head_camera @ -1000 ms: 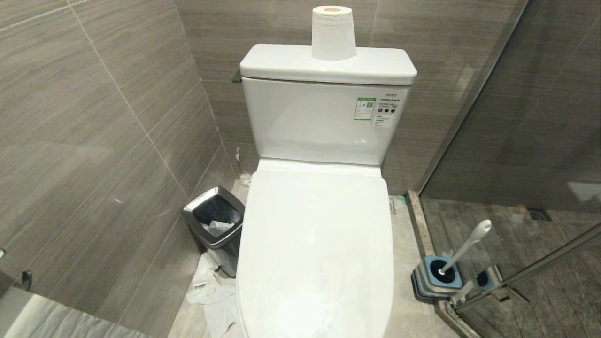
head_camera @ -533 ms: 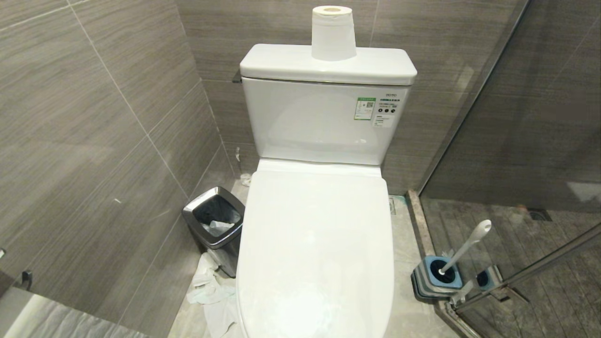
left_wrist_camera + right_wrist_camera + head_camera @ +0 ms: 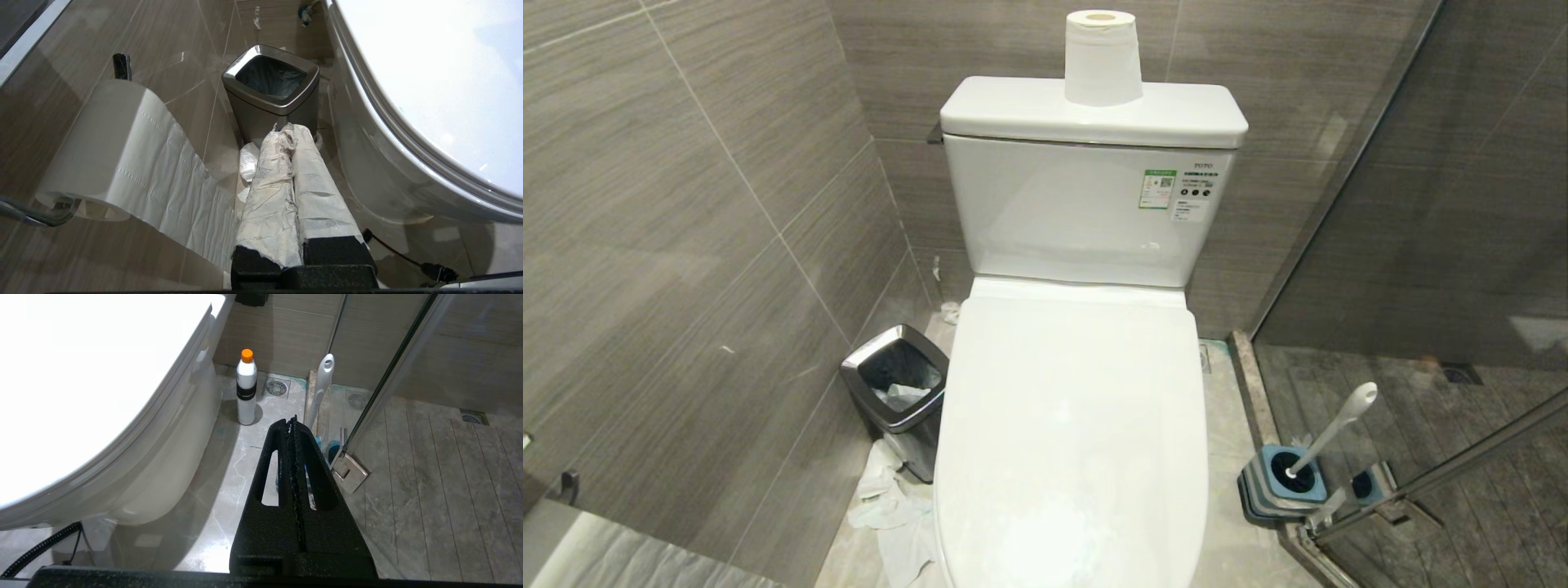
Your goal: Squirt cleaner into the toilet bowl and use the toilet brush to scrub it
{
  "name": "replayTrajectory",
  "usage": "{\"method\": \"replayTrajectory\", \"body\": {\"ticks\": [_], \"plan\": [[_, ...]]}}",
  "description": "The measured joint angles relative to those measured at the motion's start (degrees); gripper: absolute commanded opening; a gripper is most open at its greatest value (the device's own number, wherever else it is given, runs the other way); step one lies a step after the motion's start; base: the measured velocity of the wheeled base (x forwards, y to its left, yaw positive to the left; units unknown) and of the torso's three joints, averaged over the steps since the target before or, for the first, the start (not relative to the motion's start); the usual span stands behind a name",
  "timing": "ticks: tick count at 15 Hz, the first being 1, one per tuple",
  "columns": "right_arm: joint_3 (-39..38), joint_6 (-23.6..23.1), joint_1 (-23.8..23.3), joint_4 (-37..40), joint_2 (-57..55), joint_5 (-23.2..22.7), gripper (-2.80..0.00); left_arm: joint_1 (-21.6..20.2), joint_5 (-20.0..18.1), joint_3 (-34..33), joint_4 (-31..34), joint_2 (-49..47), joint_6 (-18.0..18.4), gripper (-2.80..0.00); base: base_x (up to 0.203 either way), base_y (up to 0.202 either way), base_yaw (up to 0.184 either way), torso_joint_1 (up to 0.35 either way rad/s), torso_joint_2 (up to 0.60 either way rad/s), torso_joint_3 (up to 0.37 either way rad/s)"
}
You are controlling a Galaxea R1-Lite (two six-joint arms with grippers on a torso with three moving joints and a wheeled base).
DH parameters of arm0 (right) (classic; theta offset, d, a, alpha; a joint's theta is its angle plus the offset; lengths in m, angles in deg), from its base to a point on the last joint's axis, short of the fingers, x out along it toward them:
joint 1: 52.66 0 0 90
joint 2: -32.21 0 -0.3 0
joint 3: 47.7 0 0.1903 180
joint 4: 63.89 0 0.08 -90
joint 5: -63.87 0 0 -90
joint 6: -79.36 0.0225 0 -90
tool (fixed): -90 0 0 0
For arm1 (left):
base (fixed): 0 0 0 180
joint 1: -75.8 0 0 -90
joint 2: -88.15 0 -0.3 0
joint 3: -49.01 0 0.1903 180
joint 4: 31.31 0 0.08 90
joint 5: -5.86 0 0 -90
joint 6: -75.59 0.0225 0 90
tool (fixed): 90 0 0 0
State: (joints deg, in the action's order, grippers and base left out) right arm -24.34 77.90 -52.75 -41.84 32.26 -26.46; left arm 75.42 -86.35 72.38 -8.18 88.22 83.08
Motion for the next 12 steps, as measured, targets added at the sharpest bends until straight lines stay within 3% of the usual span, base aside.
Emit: {"method": "replayTrajectory", "body": {"ticks": [3,5,10,12], "plan": [[0.0,0.0,0.0,0.0,0.0,0.0,-2.80,0.0,-0.3,0.0,0.0,0.0,4.4,-2.80,0.000,0.000,0.000,0.000,0.00,0.000],[0.0,0.0,0.0,0.0,0.0,0.0,-2.80,0.0,-0.6,0.0,0.1,0.0,5.0,-2.80,0.000,0.000,0.000,0.000,0.00,0.000],[0.0,0.0,0.0,0.0,0.0,0.0,-2.80,0.0,0.1,0.0,0.0,0.0,-1.7,-2.80,0.000,0.000,0.000,0.000,0.00,0.000],[0.0,0.0,0.0,0.0,0.0,0.0,-2.80,0.0,0.1,0.0,0.0,0.0,-2.7,-2.80,0.000,0.000,0.000,0.000,0.00,0.000]]}}
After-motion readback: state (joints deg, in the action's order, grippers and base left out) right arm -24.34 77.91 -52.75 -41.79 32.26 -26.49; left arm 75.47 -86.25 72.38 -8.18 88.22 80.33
